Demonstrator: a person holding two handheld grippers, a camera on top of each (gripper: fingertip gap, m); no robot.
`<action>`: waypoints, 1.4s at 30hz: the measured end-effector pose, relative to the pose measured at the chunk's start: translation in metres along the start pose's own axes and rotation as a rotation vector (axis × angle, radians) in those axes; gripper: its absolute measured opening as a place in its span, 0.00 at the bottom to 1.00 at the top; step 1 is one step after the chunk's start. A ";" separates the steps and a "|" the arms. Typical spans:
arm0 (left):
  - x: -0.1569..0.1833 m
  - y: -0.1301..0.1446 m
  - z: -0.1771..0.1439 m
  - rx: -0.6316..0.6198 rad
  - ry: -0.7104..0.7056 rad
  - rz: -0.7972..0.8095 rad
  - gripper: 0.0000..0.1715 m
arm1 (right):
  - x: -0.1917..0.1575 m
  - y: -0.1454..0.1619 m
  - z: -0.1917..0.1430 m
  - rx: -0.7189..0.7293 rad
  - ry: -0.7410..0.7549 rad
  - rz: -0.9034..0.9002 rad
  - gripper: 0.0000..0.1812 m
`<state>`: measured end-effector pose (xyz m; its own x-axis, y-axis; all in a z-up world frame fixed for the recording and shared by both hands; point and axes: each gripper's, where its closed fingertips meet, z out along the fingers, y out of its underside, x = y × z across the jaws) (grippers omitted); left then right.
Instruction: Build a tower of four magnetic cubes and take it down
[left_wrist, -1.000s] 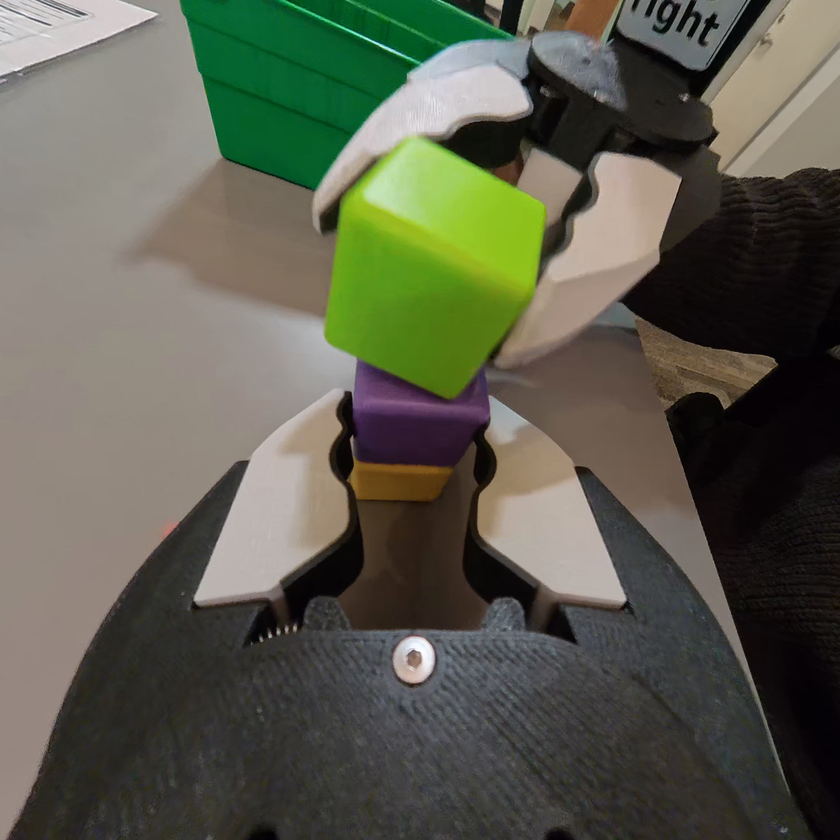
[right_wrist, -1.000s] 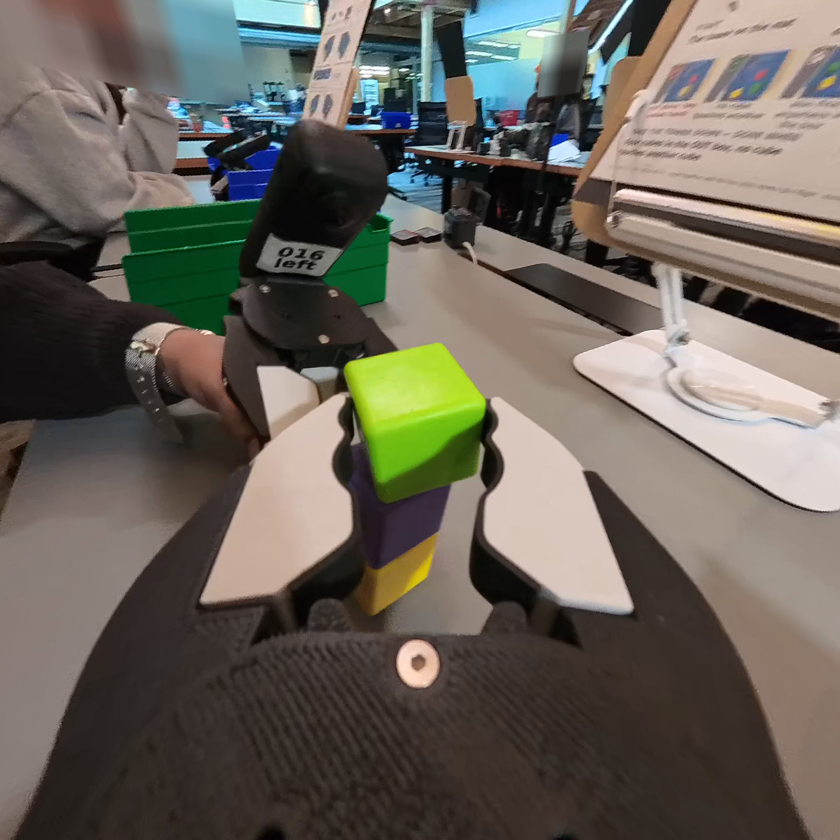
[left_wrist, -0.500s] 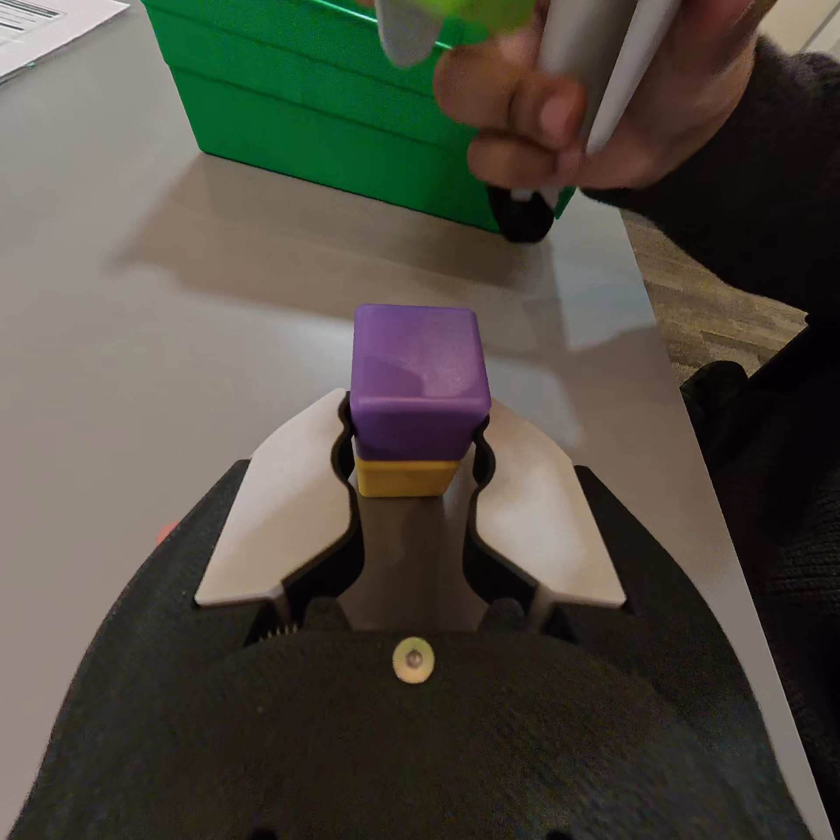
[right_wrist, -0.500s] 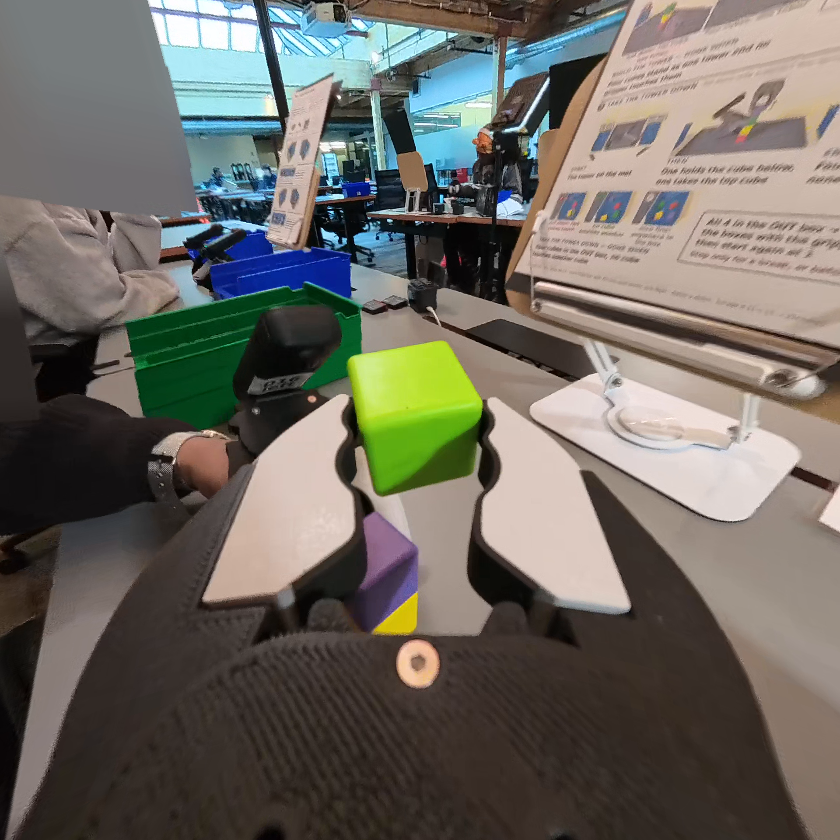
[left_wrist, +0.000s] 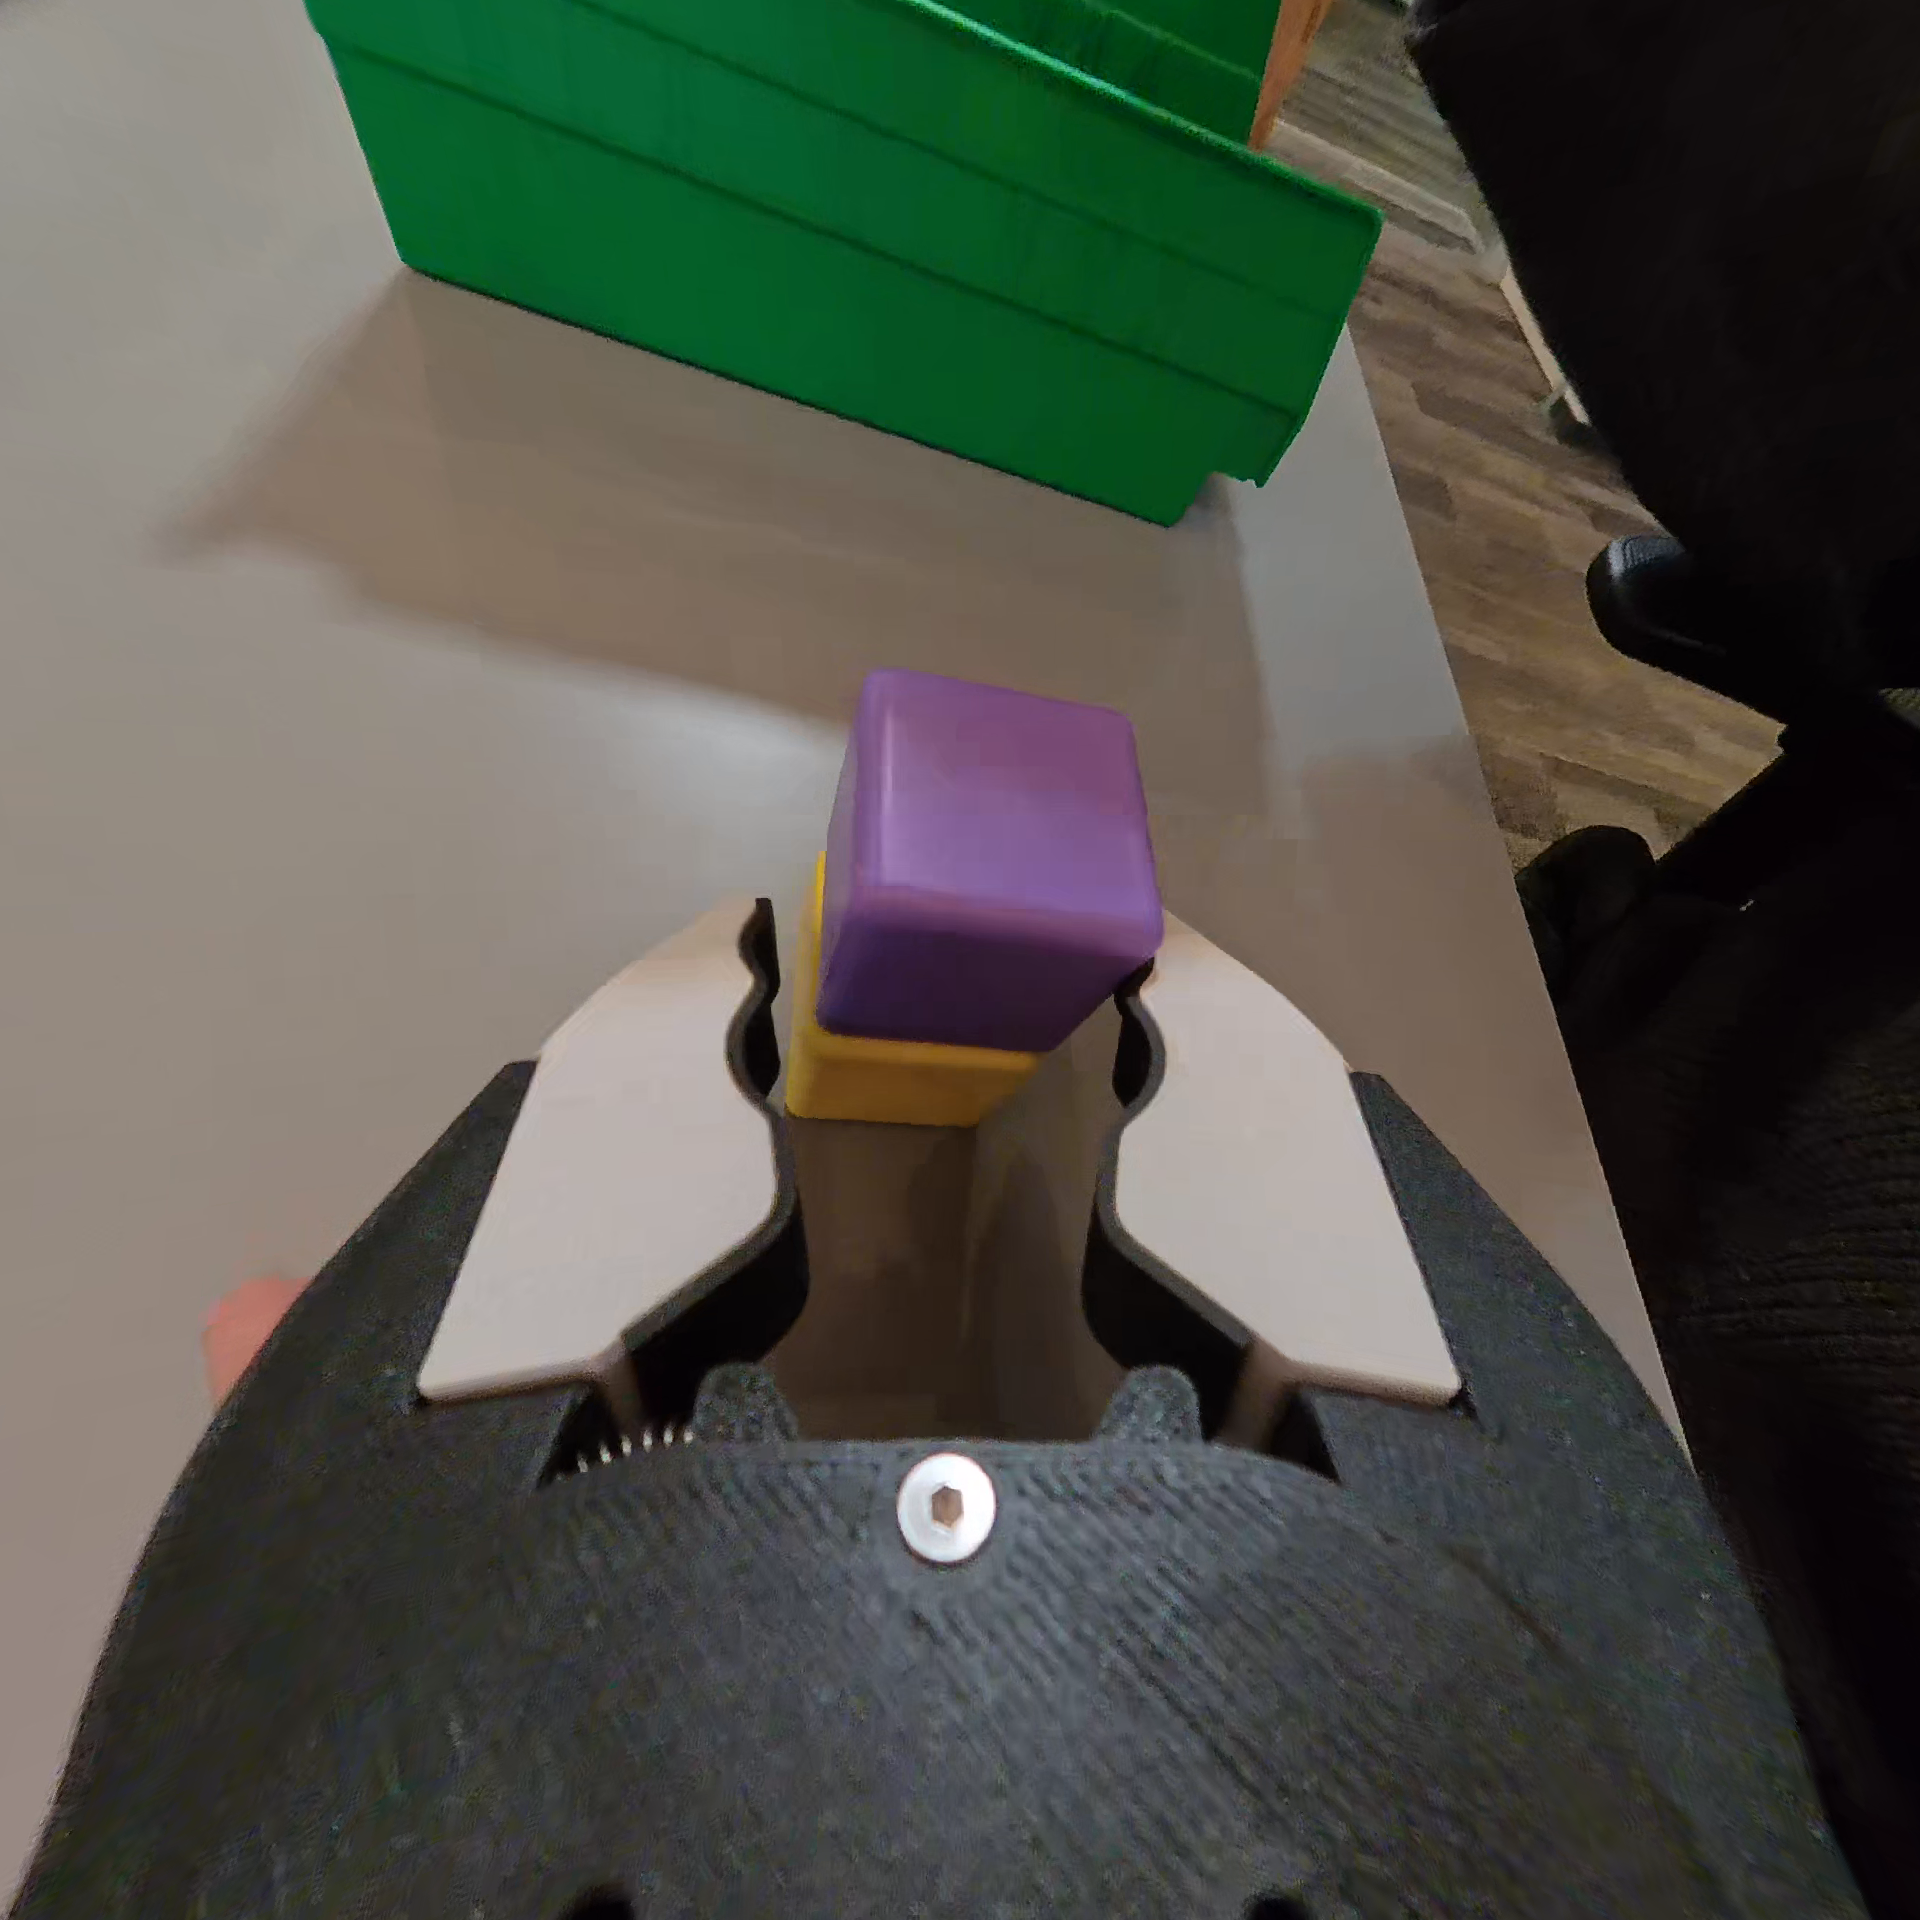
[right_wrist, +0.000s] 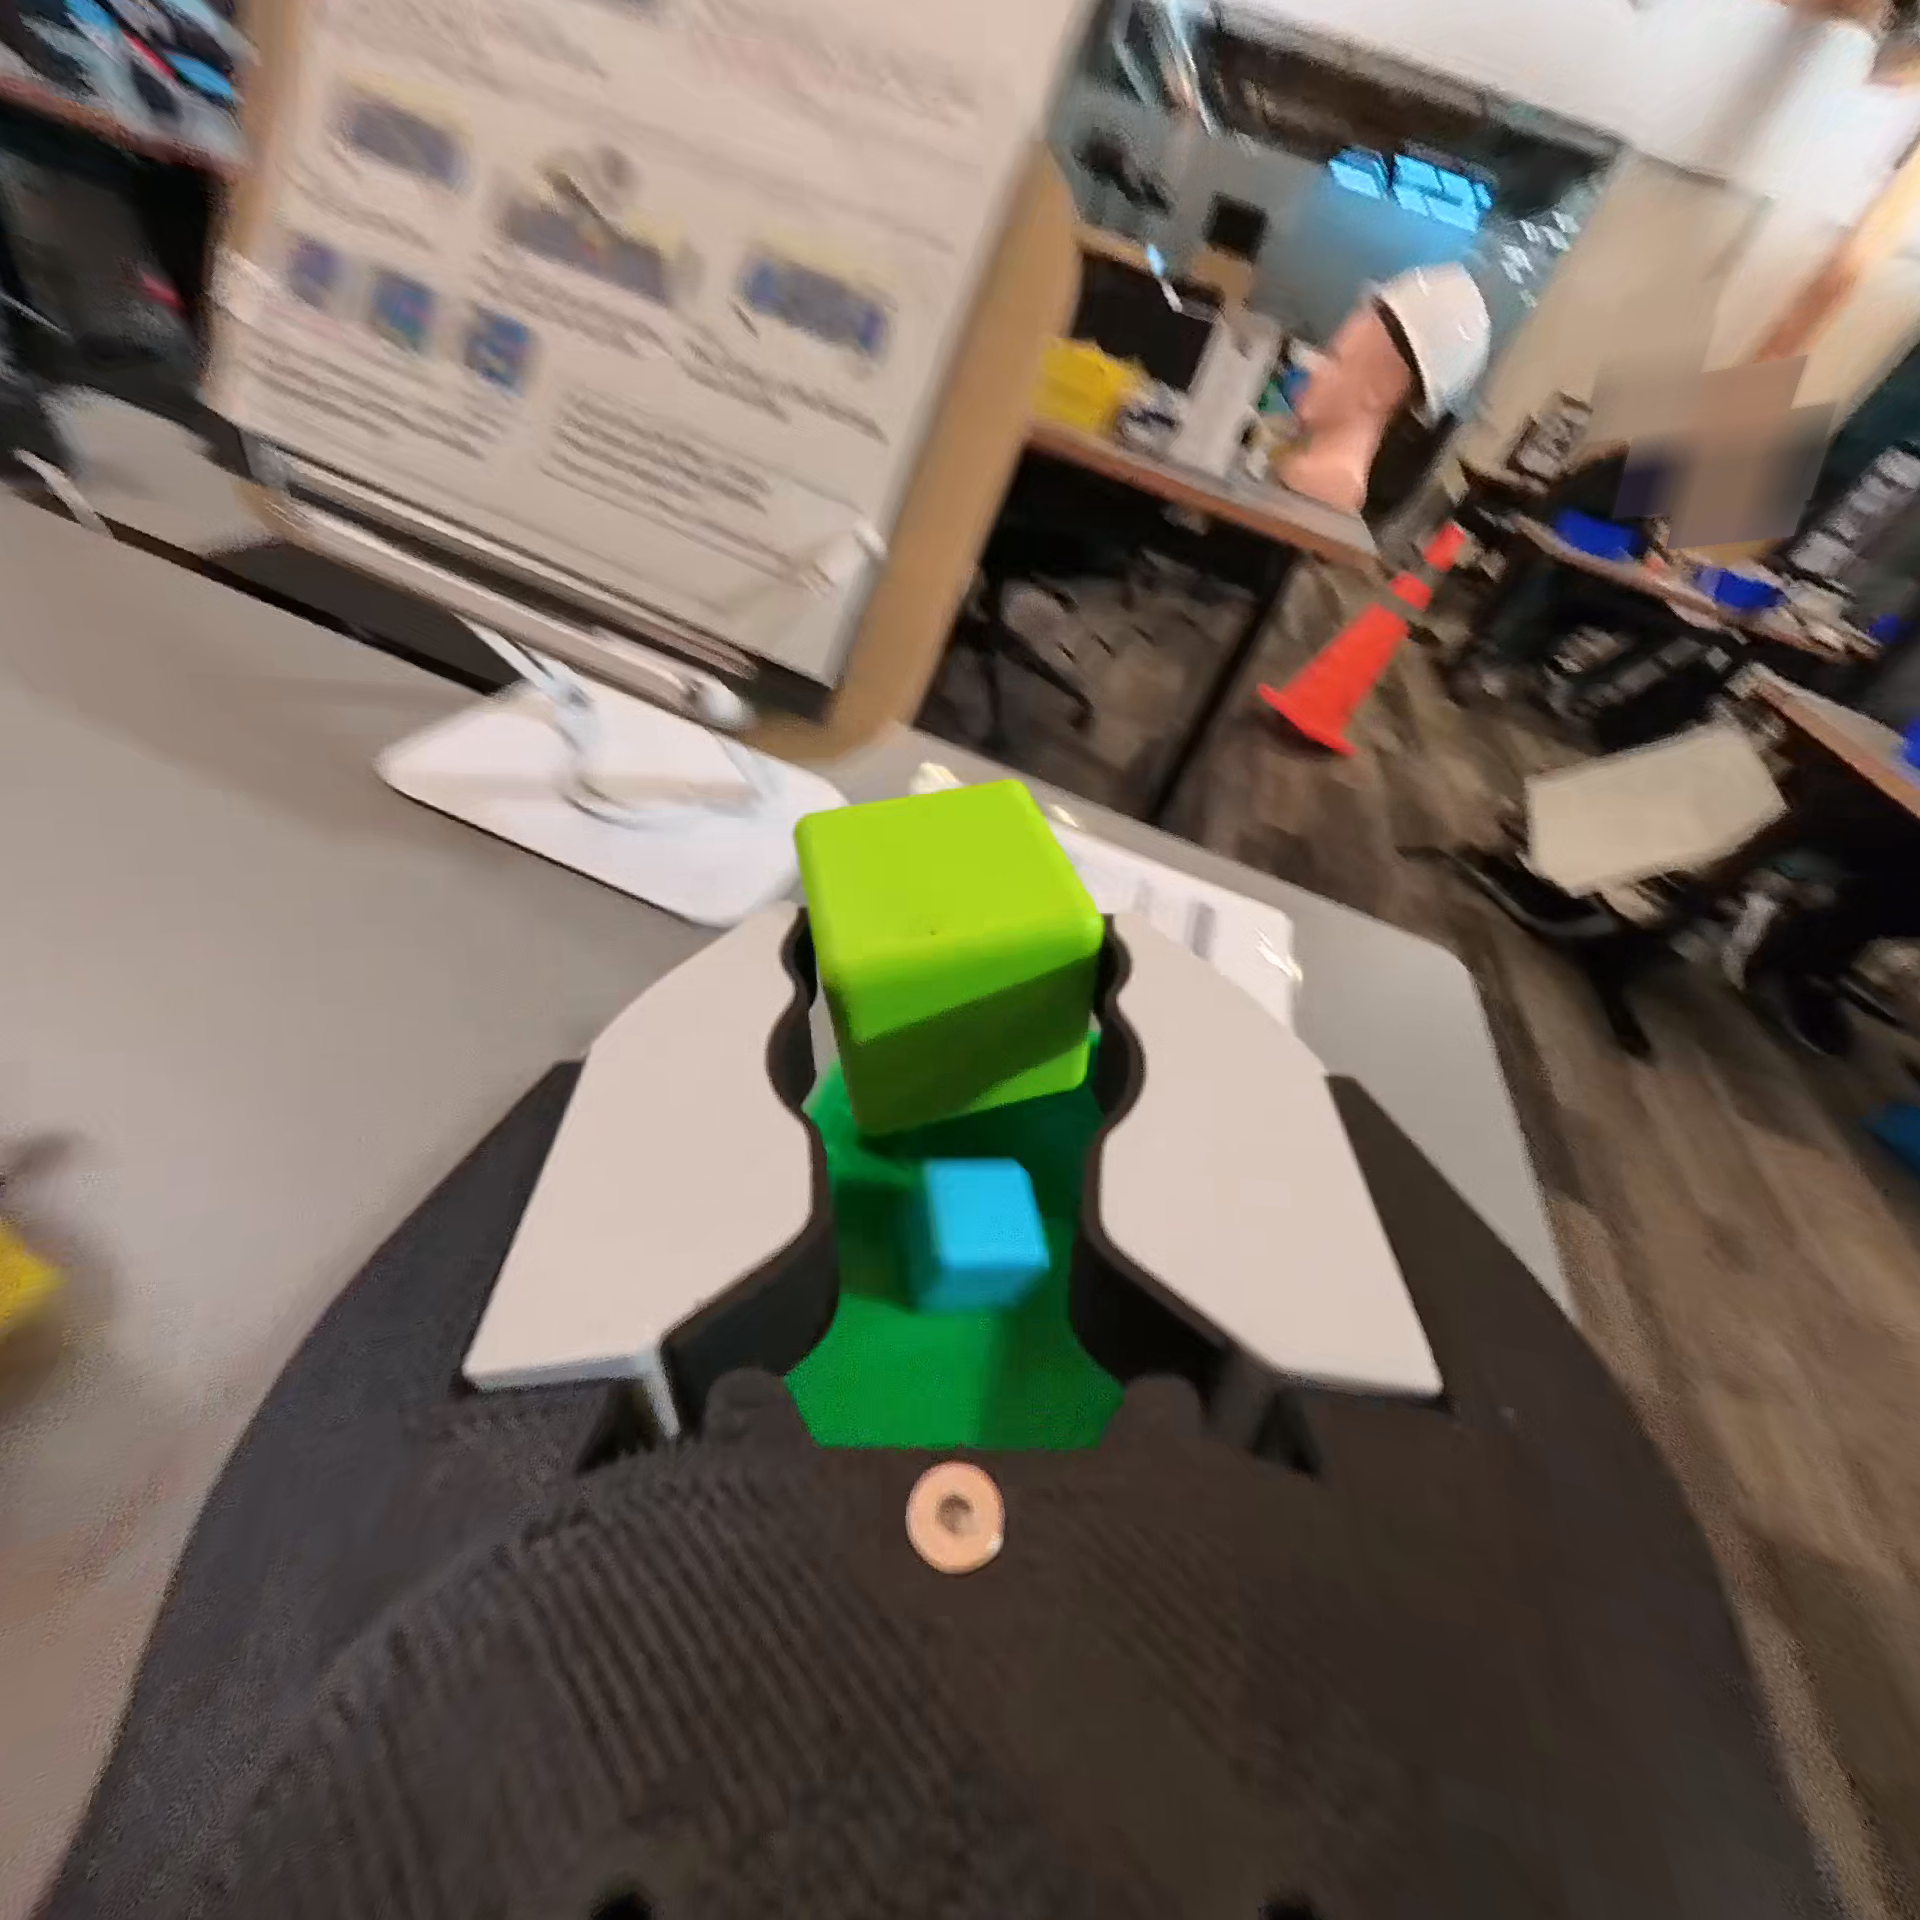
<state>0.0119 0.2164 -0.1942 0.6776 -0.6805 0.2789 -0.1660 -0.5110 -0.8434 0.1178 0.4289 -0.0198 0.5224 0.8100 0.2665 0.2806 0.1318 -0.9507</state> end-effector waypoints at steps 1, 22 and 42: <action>0.000 -0.001 -0.001 0.007 -0.006 0.002 0.37 | 0.016 0.018 0.001 -0.063 0.052 -0.009 0.29; 0.000 0.003 0.004 -0.030 -0.025 0.030 0.40 | 0.083 0.213 0.010 -0.647 0.289 0.208 0.29; 0.001 0.005 0.005 -0.043 -0.031 0.045 0.41 | 0.076 0.179 0.005 -0.619 0.266 0.160 0.34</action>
<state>0.0155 0.2156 -0.2000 0.6902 -0.6873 0.2263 -0.2273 -0.5028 -0.8340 0.2036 0.5171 -0.1706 0.7533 0.6139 0.2359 0.5503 -0.3919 -0.7373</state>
